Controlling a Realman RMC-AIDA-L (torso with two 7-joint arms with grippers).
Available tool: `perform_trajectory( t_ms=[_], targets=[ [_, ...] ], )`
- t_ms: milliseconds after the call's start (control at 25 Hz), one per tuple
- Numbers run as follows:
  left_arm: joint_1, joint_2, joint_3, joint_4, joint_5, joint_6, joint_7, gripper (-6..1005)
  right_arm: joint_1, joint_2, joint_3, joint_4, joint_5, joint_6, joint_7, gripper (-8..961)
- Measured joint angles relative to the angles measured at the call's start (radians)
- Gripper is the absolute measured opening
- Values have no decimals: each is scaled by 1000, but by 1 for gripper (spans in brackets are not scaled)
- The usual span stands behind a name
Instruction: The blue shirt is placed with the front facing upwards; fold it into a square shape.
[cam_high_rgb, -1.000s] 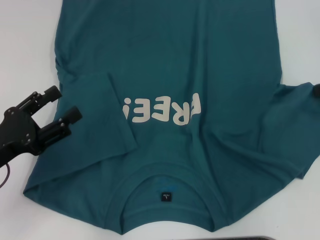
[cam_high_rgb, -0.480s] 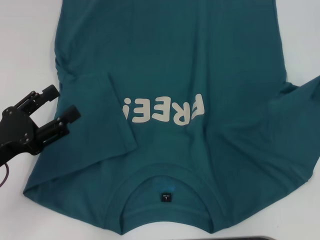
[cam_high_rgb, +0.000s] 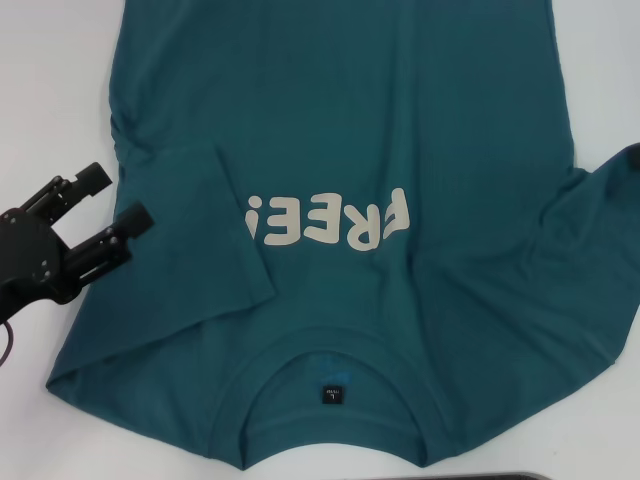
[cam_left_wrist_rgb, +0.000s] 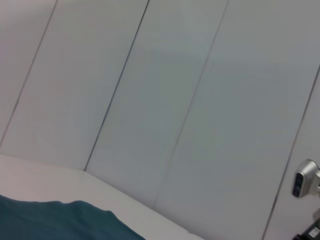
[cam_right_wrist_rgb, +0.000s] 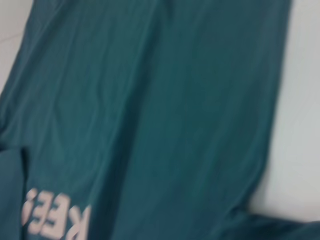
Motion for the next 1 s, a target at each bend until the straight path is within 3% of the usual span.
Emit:
perform_trajectory(
  t_ms=[280,1000],
  targets=[
    [5,3,0,0,-27,-5,-1,843,15,20,4,-49,23,-62,-9,60],
    [8,3,0,0,-58,-9,-2,844,35,23,-6,-66,97,-105,-14,80]
  ],
)
